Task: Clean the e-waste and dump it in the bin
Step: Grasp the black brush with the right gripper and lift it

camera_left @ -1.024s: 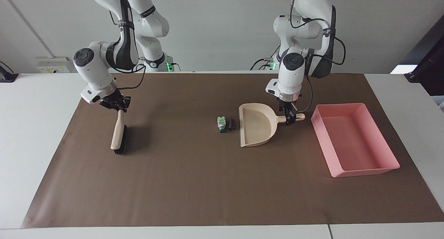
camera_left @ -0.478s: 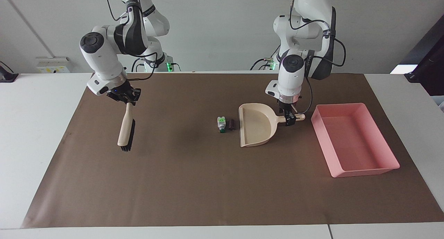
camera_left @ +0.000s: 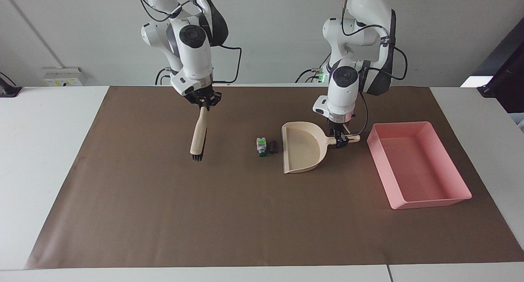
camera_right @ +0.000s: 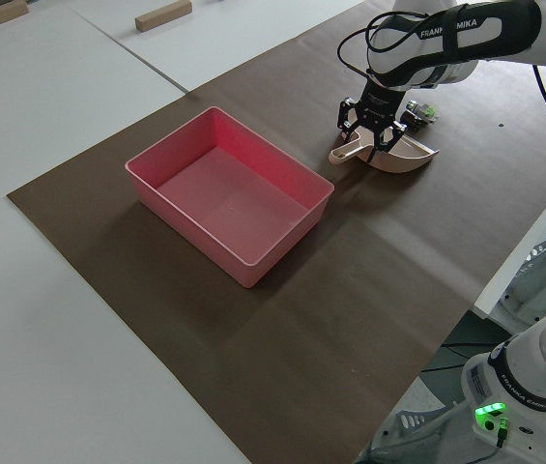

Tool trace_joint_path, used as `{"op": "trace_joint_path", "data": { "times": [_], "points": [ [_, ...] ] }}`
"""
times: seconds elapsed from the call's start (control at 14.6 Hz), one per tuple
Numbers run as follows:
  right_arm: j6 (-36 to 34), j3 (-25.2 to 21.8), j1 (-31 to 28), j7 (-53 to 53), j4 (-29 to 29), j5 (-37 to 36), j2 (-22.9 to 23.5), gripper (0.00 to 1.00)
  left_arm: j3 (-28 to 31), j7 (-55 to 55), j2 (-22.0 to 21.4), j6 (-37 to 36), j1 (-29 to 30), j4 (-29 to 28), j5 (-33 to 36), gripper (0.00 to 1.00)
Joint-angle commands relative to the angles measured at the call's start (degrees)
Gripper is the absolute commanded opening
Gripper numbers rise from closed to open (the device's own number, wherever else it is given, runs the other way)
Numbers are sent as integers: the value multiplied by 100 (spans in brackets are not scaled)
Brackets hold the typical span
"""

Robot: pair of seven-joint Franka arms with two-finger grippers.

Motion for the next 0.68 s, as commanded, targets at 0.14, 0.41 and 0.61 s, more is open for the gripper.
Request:
{"op": "trace_joint_path", "data": {
  "times": [0.14, 0.41, 0.61],
  "points": [
    [620, 0, 915, 850, -181, 5, 426, 0, 48, -113, -29, -235, -67, 37, 83, 20],
    [717, -9, 1048, 282, -189, -65, 594, 0, 57, 27, 14, -1068, -23, 667, 100, 0],
    [1041, -9, 987, -563, -128, -276, 883, 0, 57, 97, 357, -2045, -58, 1485, 397, 0]
  ]
}}
